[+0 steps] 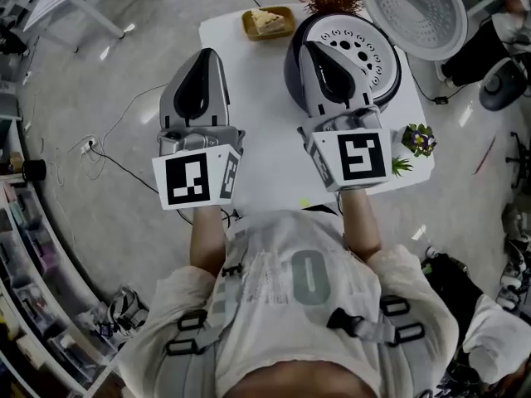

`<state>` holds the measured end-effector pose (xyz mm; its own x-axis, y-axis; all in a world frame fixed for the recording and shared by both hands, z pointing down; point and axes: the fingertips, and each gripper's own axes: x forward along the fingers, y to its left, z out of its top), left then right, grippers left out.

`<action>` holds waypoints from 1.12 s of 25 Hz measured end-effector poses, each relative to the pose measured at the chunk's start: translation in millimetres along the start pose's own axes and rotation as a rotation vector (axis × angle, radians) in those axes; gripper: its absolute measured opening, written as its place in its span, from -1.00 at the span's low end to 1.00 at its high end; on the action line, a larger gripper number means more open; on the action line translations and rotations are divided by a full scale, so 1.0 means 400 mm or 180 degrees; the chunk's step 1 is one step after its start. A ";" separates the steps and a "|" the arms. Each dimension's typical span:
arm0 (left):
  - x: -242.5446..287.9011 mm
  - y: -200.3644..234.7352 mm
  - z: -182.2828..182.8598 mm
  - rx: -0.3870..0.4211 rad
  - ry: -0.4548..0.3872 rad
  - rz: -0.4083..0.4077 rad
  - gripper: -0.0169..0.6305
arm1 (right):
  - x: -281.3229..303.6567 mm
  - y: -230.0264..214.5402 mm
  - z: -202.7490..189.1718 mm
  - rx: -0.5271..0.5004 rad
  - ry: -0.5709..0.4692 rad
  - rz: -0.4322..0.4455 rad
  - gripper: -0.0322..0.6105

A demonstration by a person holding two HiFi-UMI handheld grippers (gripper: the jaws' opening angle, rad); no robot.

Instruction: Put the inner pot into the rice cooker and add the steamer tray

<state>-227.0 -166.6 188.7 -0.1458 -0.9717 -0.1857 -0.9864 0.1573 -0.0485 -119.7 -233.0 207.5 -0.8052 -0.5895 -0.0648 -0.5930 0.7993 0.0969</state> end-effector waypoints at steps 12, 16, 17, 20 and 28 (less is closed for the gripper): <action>-0.083 0.018 -0.133 0.0003 0.0323 0.0312 -0.89 | -0.023 0.092 -0.149 0.0046 0.0338 0.0337 -0.88; -0.078 0.028 -0.136 -0.0010 0.0343 0.0364 -0.89 | -0.016 0.084 -0.148 0.0055 0.0327 0.0365 -0.88; -0.077 0.028 -0.137 -0.0012 0.0351 0.0370 -0.89 | -0.015 0.082 -0.151 0.0058 0.0334 0.0371 -0.88; -0.085 0.028 -0.135 -0.0014 0.0363 0.0363 -0.89 | -0.022 0.090 -0.149 0.0050 0.0341 0.0386 -0.88; -0.079 0.015 -0.129 -0.0032 0.0409 0.0295 -0.89 | -0.024 0.092 -0.139 0.0042 0.0363 0.0394 -0.88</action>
<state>-232.4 -144.1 244.8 -0.2442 -0.9678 -0.0616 -0.9688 0.2462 -0.0270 -133.6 -204.6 266.8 -0.8667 -0.4952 0.0599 -0.4900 0.8677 0.0841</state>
